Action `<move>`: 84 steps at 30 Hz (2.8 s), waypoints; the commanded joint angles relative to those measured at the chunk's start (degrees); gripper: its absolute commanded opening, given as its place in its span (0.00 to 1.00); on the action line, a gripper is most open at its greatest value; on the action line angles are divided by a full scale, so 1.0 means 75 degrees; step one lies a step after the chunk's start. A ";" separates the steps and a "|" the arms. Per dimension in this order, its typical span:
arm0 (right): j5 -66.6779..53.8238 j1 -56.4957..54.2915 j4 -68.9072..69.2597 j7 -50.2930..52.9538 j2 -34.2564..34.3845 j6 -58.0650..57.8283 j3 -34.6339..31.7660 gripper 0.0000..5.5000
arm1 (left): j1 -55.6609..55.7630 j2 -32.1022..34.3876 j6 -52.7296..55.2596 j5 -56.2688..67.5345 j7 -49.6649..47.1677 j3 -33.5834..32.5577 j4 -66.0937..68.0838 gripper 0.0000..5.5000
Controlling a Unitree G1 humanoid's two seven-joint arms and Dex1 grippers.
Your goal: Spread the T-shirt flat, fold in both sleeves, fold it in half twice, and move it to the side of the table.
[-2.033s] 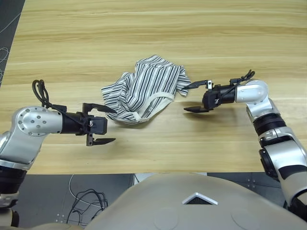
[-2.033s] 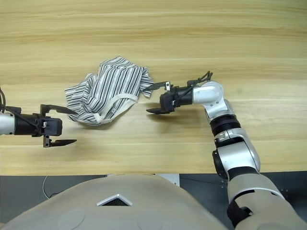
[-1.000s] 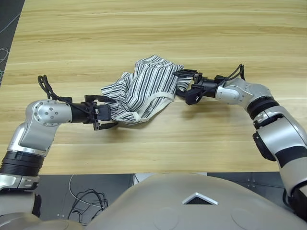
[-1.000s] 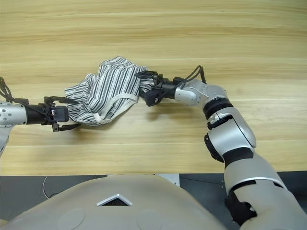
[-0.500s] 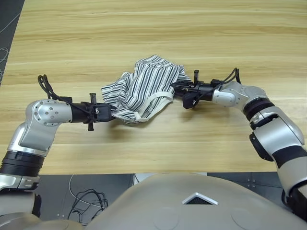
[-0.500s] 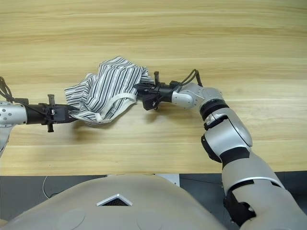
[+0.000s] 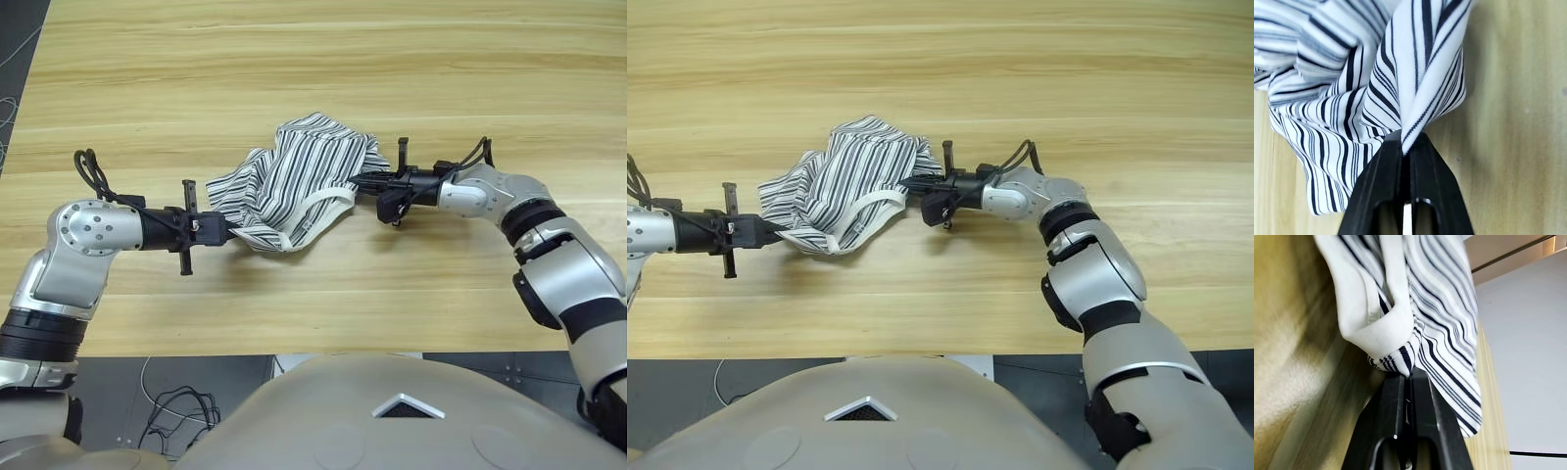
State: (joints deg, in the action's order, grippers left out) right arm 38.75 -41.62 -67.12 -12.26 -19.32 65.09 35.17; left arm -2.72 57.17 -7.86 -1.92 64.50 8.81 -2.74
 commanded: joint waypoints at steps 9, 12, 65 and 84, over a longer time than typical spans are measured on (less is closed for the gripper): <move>-0.8805 -0.0855 0.3927 -1.0663 -0.1844 -0.8263 -0.2016 0.02 | 0.3643 0.0884 0.0514 0.1501 0.1223 -0.1131 0.1008 0.02; -0.8870 -0.1695 0.3813 -1.0697 -0.2121 -0.9029 -0.1731 0.02 | 0.4751 0.0701 0.0411 0.0791 0.1278 -0.0551 0.1669 0.02; -0.8701 -0.0177 0.5704 -1.0697 -0.1507 -1.0288 -0.2840 0.02 | 0.3966 0.0919 -0.1528 0.0991 -0.0400 0.0268 0.1505 0.02; -0.8111 0.2170 0.7435 -1.0696 -0.4048 -0.9587 -0.0006 0.02 | -0.1489 0.2333 -0.0027 0.0128 0.0740 0.0264 -0.2997 0.02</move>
State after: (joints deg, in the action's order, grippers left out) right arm -23.06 -25.67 -11.42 -92.30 -47.99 -8.35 33.34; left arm -11.90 73.24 -7.65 2.08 69.88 10.16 -24.21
